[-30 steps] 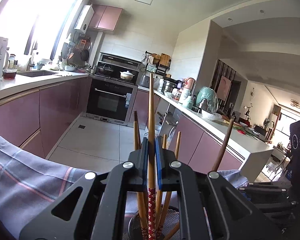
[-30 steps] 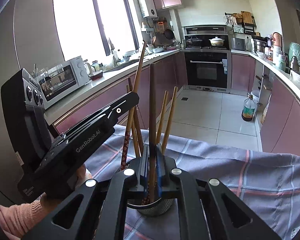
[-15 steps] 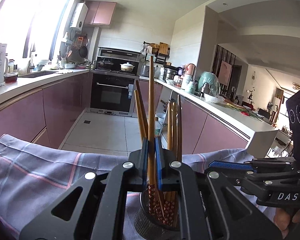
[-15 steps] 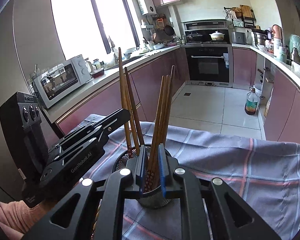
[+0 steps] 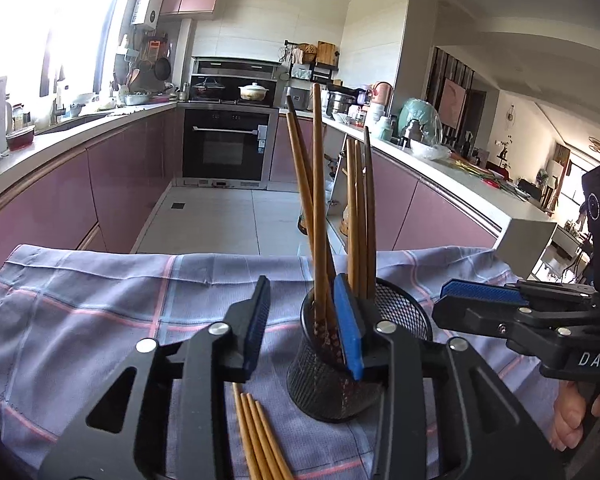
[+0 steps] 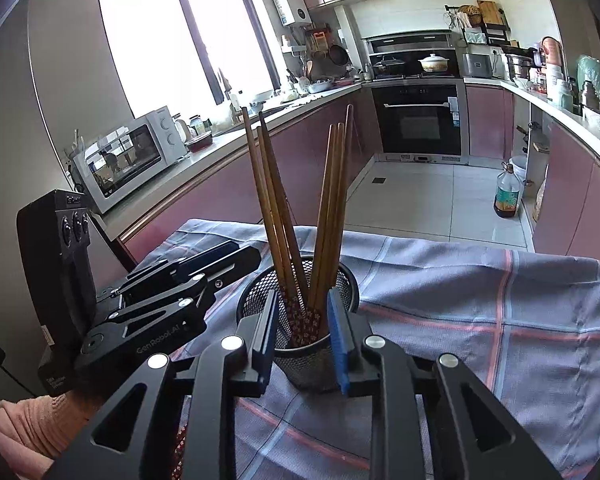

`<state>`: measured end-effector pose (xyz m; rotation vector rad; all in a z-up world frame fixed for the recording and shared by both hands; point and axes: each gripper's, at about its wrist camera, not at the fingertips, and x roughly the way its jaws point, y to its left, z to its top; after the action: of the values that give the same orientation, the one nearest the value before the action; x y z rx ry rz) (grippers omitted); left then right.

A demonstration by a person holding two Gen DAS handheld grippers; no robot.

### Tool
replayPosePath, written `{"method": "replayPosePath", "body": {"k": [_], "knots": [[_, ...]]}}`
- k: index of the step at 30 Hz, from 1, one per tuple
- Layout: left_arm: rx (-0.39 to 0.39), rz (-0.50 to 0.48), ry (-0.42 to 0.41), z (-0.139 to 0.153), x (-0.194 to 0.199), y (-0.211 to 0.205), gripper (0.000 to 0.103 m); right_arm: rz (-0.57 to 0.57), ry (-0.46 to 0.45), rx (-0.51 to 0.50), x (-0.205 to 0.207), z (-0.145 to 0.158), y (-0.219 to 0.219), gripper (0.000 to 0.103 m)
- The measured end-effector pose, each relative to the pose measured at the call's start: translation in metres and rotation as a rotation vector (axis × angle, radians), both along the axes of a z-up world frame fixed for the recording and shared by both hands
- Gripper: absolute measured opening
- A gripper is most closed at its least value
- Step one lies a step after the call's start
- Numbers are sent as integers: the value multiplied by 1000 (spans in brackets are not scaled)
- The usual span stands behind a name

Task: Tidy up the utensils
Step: 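Open the right gripper and withdraw from the mesh cup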

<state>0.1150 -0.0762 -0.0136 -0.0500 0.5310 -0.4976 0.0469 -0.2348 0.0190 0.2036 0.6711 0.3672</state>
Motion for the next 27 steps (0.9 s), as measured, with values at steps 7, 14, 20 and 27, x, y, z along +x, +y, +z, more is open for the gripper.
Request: {"method": "replayPosePath", "body": {"k": [7,14,20,27], "knots": [[18,-16,53,-4,-25,38,46,47,-4,16,-25,-2,10,30],[68,-34,106,-22,-51,70,46,124,49,3,-44,-19,32,32],[152,-46,161,-47,-72,72,46,156,160,13,-43,-48,51,32],[193,-69,249,-73,-80,67,46,187,251,12,-38,-75,79,31]]}}
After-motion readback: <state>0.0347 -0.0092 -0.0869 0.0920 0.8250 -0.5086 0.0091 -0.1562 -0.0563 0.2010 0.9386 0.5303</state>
